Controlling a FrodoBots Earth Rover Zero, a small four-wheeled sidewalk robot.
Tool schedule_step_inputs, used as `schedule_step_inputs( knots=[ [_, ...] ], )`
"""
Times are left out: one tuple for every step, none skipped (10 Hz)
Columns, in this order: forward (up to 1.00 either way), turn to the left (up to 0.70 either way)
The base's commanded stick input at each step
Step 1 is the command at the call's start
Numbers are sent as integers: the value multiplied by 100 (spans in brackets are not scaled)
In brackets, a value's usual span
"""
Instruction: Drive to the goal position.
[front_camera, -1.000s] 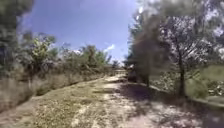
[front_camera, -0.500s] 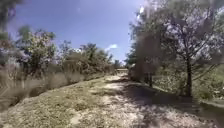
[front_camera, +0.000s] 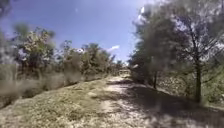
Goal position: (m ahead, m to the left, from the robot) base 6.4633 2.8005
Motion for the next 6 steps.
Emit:
schedule_step_inputs(
  knots=[
    [70,0],
    [70,0],
    [70,0],
    [70,0],
    [70,0],
    [70,0]
  ],
)
